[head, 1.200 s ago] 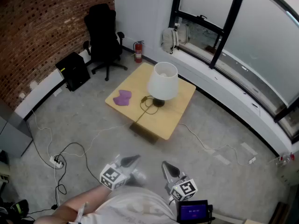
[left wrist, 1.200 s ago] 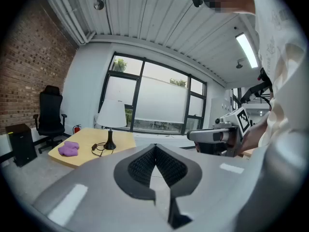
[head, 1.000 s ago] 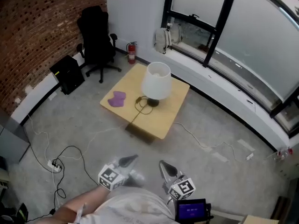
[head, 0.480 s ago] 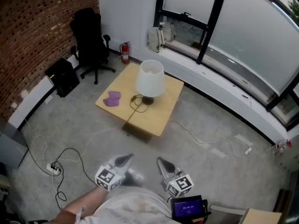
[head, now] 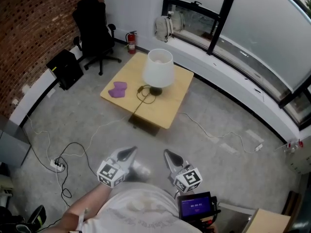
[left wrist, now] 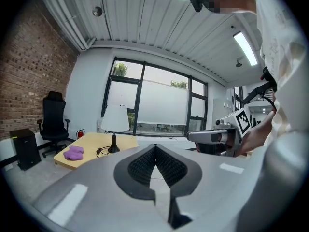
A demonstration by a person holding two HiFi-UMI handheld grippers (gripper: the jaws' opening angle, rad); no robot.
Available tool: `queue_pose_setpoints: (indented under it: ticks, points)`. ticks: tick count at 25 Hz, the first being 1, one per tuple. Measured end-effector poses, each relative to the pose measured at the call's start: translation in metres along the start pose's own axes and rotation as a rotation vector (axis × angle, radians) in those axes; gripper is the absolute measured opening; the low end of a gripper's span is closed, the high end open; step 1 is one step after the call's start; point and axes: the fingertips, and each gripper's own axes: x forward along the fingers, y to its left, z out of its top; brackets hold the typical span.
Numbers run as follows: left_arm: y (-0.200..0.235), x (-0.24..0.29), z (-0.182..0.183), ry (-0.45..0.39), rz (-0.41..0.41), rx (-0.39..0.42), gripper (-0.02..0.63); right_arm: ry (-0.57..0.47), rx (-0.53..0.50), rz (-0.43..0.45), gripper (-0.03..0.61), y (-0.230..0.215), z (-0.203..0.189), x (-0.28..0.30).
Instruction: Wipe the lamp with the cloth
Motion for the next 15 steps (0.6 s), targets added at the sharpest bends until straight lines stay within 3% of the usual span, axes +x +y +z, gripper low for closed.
queue_pose_setpoints:
  ticks: [15]
  points:
    - [0.052, 0.003, 0.016, 0.003, 0.064, -0.027, 0.002, 0.0, -0.013, 0.025, 0.014, -0.007, 0.019, 0.042]
